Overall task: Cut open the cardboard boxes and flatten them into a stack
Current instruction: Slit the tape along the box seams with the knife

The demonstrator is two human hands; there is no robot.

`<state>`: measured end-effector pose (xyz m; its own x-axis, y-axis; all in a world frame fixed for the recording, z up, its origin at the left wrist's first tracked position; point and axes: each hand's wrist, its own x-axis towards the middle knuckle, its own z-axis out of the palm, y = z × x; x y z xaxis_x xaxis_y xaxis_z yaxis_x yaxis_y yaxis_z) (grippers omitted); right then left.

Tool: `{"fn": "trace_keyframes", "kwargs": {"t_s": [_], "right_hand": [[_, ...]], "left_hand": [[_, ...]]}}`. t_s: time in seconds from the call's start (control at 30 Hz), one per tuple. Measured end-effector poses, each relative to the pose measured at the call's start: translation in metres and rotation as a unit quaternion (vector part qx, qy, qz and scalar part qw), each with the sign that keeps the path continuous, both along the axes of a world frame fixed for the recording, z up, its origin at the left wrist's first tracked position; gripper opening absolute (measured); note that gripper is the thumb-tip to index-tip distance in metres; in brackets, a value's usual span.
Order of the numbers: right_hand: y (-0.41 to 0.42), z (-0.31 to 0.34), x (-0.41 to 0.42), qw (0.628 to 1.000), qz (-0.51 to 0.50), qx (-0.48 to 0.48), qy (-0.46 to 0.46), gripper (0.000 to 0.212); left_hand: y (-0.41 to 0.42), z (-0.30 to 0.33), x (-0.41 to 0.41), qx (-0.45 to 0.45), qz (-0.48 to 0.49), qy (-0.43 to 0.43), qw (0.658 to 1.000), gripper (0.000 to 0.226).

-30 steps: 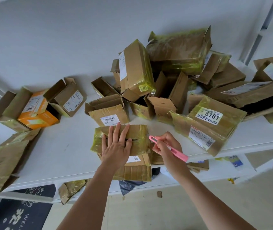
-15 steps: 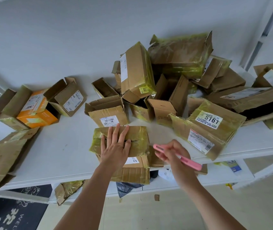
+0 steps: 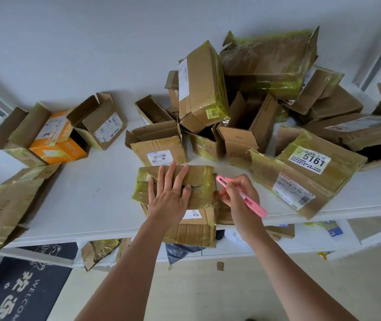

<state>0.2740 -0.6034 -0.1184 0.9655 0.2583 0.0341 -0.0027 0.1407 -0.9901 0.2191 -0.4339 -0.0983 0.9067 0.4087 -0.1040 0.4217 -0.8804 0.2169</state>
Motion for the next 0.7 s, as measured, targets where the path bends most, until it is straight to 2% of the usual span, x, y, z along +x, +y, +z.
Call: {"fn": "trace_keyframes", "kwargs": {"t_s": [0.47,0.6,0.7], "right_hand": [[-0.027,-0.004,-0.036,0.997,0.073,-0.019,-0.017,0.008],[-0.042,0.000,-0.041,0.992,0.111,-0.050,-0.042,0.024],[-0.043,0.007,-0.024,0.996,0.071,-0.026,-0.051,0.025]], "left_hand": [[0.002,0.000,0.001,0.013,-0.003,0.013,1.000,0.053],[0.001,0.002,0.001,0.011,0.000,0.017,1.000,0.052],[-0.001,0.003,0.001,-0.003,0.001,0.011,1.000,0.052]]}}
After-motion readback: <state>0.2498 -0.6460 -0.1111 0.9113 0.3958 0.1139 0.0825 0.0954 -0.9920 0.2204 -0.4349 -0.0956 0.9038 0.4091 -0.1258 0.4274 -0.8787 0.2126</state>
